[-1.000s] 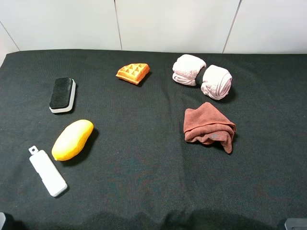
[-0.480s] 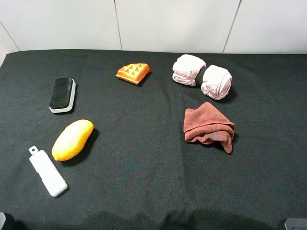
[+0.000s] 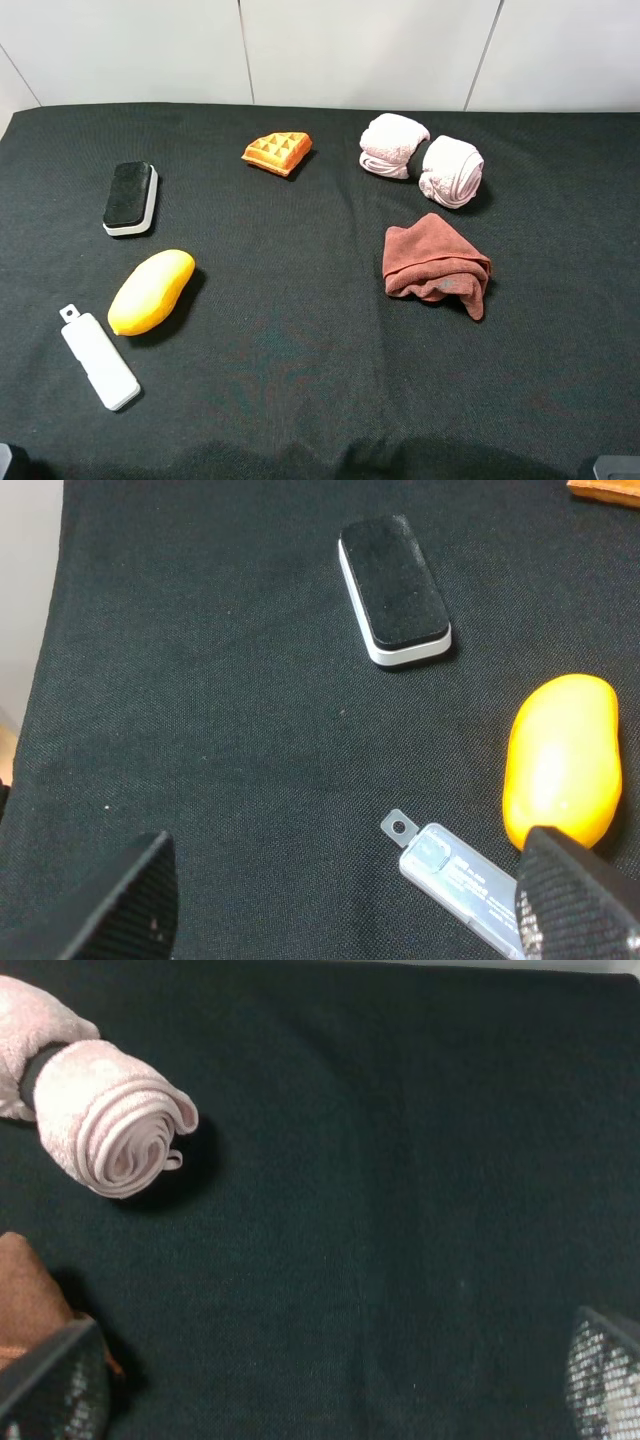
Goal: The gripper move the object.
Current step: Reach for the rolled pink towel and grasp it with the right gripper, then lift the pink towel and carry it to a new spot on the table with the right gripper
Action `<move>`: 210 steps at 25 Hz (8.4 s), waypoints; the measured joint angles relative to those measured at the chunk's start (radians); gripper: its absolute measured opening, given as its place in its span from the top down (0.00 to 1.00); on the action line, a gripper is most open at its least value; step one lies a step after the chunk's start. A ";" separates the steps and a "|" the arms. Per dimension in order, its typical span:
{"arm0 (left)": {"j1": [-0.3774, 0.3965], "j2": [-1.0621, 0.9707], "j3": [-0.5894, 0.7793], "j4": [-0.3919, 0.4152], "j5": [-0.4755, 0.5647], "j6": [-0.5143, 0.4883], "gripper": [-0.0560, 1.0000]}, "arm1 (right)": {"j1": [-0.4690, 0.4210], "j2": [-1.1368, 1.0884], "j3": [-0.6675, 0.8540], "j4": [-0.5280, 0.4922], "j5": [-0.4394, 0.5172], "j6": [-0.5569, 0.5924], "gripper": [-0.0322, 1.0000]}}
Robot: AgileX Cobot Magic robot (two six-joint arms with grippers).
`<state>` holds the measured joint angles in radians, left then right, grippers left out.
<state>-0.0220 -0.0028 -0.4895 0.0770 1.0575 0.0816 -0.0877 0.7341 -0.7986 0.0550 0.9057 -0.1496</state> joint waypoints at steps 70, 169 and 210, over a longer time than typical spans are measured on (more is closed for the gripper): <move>0.000 0.000 0.000 0.001 0.000 0.000 0.25 | 0.326 1.330 -1.009 -0.005 0.215 -0.433 0.30; 0.000 0.000 0.000 0.001 0.000 0.000 0.25 | 0.407 1.643 -1.008 0.012 0.140 -0.351 0.63; 0.000 0.000 0.000 0.001 0.000 0.000 0.25 | 0.397 1.057 -0.928 -0.082 0.319 -0.040 0.63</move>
<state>-0.0220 -0.0028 -0.4895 0.0781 1.0575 0.0816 0.3092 1.7911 -1.7268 -0.0271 1.2250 -0.1892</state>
